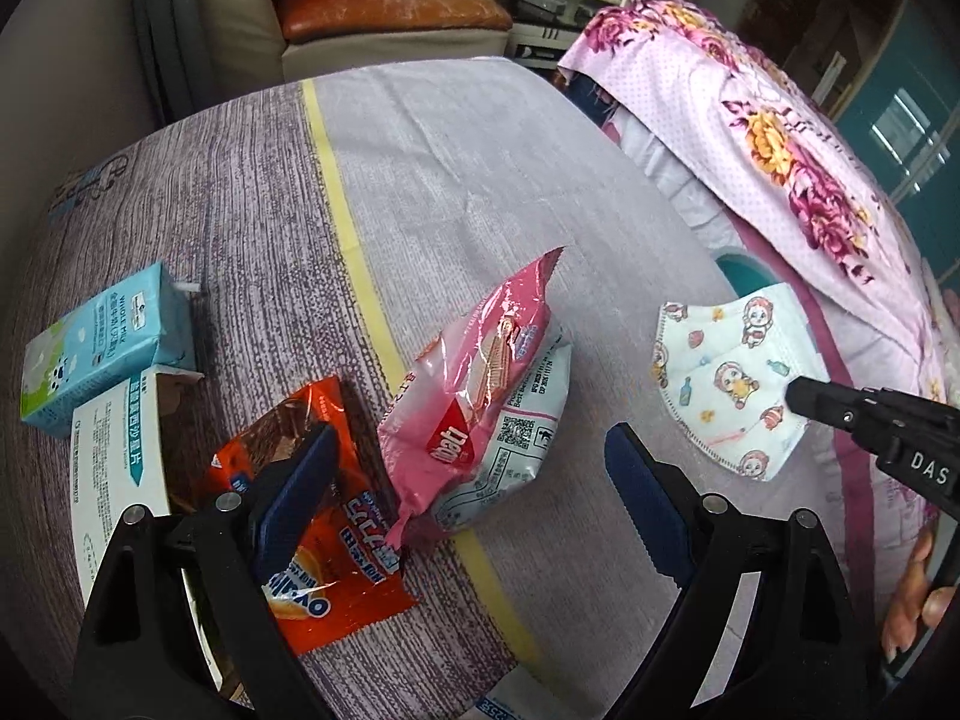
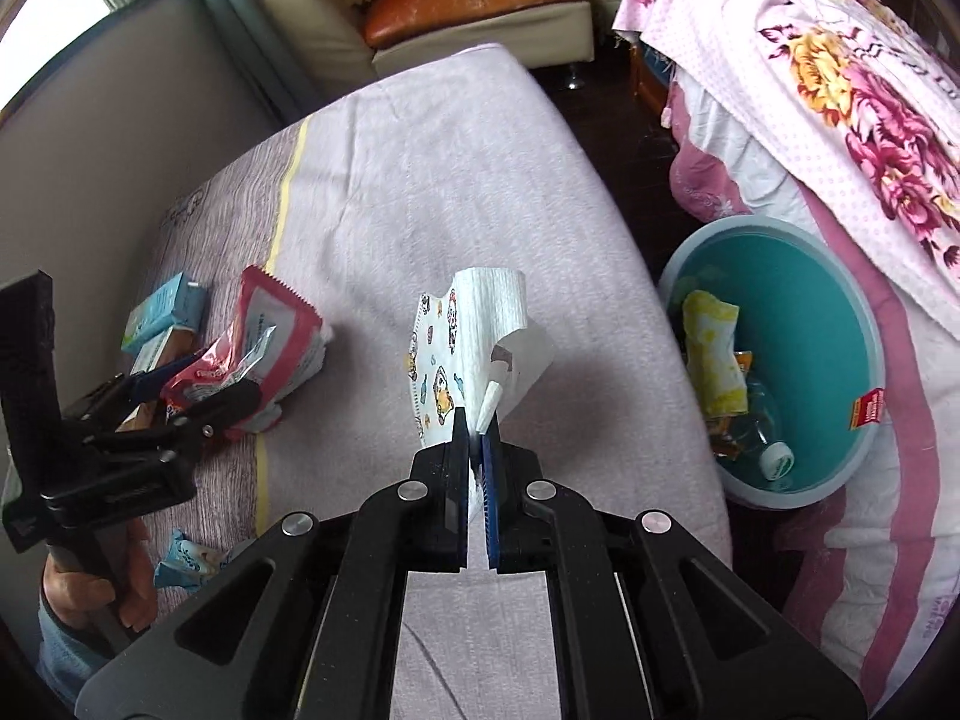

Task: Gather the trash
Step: 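Grasp the cartoon face mask with the right gripper while the left grasps the pink wafer package, then carry mask and pink package over the wastebasket and open both grippers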

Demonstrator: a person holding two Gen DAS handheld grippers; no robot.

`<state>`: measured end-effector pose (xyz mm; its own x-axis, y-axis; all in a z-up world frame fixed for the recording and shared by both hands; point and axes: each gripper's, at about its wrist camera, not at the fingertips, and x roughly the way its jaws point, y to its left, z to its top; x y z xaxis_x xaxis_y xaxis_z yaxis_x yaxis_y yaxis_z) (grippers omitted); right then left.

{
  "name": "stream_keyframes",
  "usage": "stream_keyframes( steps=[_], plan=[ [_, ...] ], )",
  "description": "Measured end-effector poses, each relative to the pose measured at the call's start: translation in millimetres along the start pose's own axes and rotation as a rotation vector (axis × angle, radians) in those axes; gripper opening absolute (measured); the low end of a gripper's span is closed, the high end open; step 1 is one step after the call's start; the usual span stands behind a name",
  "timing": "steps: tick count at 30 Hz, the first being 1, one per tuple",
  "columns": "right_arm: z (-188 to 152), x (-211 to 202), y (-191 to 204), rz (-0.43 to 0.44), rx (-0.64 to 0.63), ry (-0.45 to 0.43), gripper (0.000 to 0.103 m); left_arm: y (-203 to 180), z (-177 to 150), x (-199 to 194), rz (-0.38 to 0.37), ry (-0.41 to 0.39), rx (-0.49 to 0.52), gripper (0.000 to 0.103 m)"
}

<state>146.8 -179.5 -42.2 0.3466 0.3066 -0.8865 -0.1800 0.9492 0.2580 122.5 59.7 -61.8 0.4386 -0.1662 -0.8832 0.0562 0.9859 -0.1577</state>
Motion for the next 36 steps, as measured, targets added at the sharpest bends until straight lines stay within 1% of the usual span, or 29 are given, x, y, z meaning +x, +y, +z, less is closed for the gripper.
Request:
stream_keyframes(
  steps=[1, 2, 3, 5, 6, 7, 13, 18, 25, 30, 36],
  plan=[
    [0, 0, -2, 0.002, 0.004, 0.0, 0.004, -1, 0, 2, 0.001, 0.0, 0.001, 0.077],
    [0, 1, -4, 0.004, 0.007, 0.001, 0.004, -2, 1, 4, -0.004, 0.007, -0.001, 0.063],
    [-1, 1, -5, 0.006, 0.009, 0.002, 0.004, -2, 1, 6, -0.006, 0.013, -0.006, 0.053],
    [-1, 1, -7, 0.013, 0.012, 0.001, 0.004, -3, -1, 7, 0.003, 0.013, -0.018, 0.051],
    [-1, 0, -8, 0.016, 0.011, -0.001, 0.004, -3, -1, 7, 0.008, 0.012, -0.022, 0.046],
    [0, -1, -8, 0.018, 0.011, -0.004, 0.004, -3, -2, 6, 0.008, 0.011, -0.032, 0.045],
    [2, -10, -12, 0.034, 0.011, -0.031, 0.004, -10, -4, -5, -0.023, 0.004, -0.066, 0.043],
    [2, -22, -17, 0.045, 0.017, -0.057, 0.004, -25, -4, -10, -0.043, 0.009, -0.062, 0.043],
    [4, -43, -28, 0.037, 0.017, -0.116, 0.004, -47, 1, -15, -0.048, 0.007, -0.042, 0.044],
    [5, -56, -47, 0.04, 0.049, -0.151, 0.004, -68, 9, -17, -0.06, 0.003, -0.022, 0.044],
    [5, -70, -80, 0.036, 0.107, -0.192, 0.004, -111, 22, -17, -0.102, -0.007, 0.031, 0.044]
  ],
)
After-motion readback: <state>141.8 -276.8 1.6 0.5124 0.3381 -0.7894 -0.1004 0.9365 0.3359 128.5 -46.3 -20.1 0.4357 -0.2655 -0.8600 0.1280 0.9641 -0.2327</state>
